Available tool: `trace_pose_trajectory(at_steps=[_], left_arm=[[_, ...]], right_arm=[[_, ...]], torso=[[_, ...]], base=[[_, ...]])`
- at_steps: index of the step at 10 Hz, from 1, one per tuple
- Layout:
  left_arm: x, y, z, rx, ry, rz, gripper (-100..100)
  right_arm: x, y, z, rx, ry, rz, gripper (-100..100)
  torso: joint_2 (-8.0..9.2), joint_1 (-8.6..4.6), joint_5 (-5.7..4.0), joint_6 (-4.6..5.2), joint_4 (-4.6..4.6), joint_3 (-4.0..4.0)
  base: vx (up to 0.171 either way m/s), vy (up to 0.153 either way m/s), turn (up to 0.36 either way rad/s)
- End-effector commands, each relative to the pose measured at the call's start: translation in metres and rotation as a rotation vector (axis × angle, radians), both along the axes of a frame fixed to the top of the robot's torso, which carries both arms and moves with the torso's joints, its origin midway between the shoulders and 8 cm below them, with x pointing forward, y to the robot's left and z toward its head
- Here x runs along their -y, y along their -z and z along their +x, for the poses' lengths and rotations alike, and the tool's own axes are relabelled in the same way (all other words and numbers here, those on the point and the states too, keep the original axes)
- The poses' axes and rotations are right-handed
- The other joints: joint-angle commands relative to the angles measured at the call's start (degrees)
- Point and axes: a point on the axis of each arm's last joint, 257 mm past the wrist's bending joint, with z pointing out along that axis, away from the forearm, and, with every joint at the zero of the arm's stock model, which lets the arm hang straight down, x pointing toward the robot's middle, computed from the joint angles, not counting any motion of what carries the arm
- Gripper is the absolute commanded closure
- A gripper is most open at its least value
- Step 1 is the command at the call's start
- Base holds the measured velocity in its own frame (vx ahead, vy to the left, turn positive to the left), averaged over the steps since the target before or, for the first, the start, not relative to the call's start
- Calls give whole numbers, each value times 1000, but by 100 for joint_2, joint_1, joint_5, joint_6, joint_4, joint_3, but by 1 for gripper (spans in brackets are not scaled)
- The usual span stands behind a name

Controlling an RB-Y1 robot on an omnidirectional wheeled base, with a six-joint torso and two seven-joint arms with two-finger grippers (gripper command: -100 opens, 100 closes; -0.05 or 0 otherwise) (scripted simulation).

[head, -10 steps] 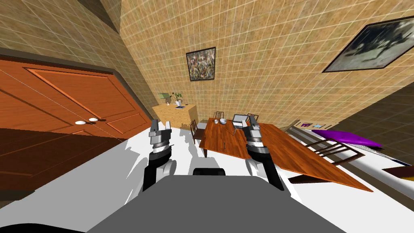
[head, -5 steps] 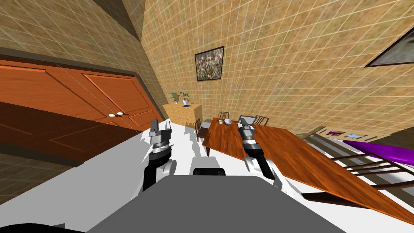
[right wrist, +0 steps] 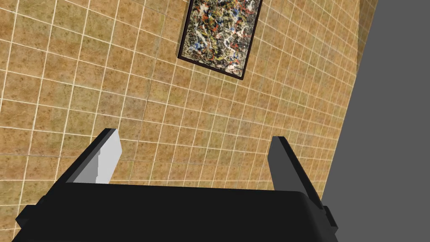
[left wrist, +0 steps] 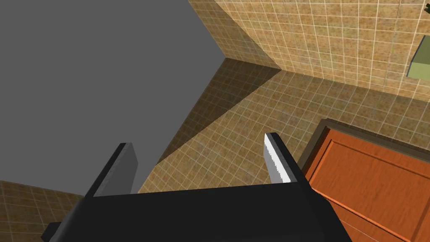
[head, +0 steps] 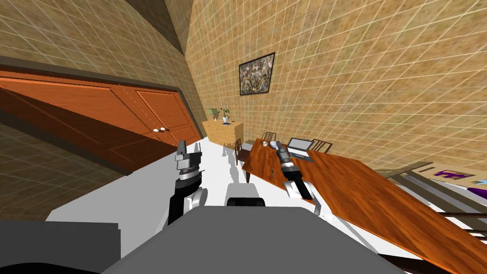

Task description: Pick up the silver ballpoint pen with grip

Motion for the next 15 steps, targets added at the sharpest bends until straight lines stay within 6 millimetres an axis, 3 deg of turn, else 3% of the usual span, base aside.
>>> trace_pose_trajectory(at_steps=[1,8,15], left_arm=[[0,0,0,0,0,0,0],[0,0,0,0,0,0,0],[0,0,0,0,0,0,0]], right_arm=[[0,18,7,-37,6,-13,-100],[4,100,48,-232,41,-122,-100],[18,191,66,-443,81,-203,-100]], torso=[[0,0,0,0,0,0],[-6,-2,0,7,-1,-3],[-9,-3,0,5,-2,-5]], base=[[-29,-6,108],[-26,-2,205],[-18,-5,176]])
